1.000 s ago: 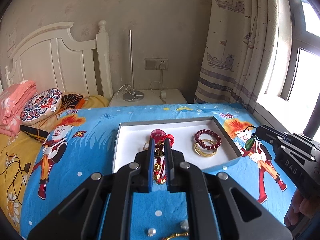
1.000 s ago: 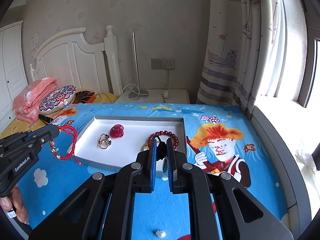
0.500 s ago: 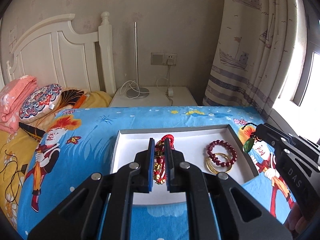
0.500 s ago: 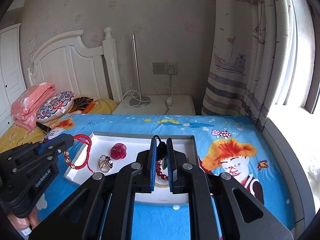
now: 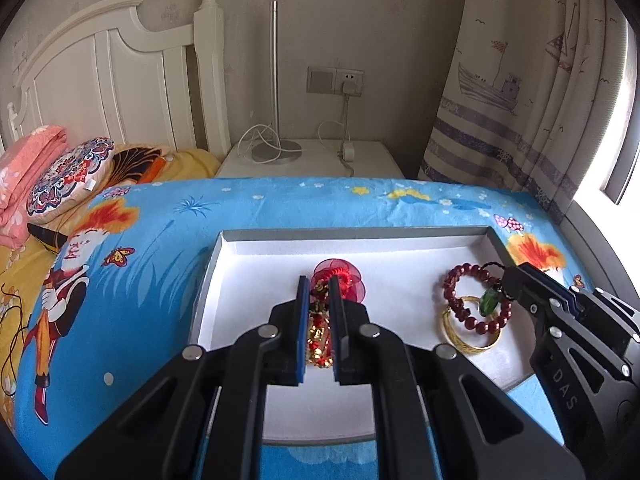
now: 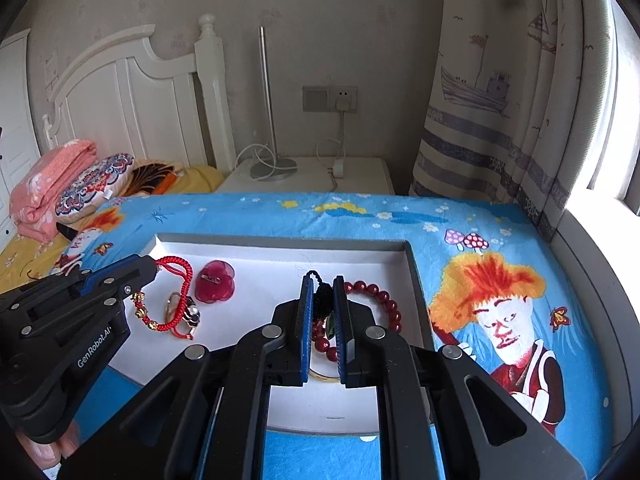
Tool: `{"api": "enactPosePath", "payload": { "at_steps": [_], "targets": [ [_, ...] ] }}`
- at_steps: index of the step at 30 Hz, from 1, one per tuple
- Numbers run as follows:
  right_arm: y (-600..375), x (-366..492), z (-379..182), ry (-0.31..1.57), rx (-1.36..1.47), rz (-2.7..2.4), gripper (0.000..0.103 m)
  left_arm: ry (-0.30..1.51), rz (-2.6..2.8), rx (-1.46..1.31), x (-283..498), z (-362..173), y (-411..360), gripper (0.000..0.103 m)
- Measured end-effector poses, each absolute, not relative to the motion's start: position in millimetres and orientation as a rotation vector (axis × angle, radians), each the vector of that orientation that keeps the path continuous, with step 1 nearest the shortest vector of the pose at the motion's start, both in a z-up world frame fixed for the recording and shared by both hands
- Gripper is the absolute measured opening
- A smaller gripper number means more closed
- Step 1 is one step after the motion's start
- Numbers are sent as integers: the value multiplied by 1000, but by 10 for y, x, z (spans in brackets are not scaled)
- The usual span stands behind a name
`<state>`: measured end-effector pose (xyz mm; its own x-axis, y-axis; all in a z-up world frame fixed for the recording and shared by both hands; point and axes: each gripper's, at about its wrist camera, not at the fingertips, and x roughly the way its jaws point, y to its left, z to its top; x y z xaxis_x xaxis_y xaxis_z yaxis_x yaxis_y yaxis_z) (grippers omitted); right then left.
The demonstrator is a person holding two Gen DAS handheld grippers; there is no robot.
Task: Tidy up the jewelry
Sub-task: 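Open the left tool releasing the cord bracelet while the right tool drops the pendant onto the bead bracelet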
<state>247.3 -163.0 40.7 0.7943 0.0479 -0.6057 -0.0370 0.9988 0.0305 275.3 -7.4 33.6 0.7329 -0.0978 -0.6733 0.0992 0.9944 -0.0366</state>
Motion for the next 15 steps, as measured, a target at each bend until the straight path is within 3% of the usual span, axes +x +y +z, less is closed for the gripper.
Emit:
{"api": "enactPosePath", "payload": {
  "at_steps": [9, 13, 15],
  "targets": [
    [-1627, 2594, 235, 703, 18, 32, 12, 776, -104, -7, 2847, 174, -58, 10],
    [-1643, 2617, 197, 711, 19, 21, 13, 774, -102, -9, 2836, 151, -50, 24],
    [-1654, 2620, 183, 716, 18, 15, 21, 767, -104, -13, 2808, 161, -47, 27]
  ]
}}
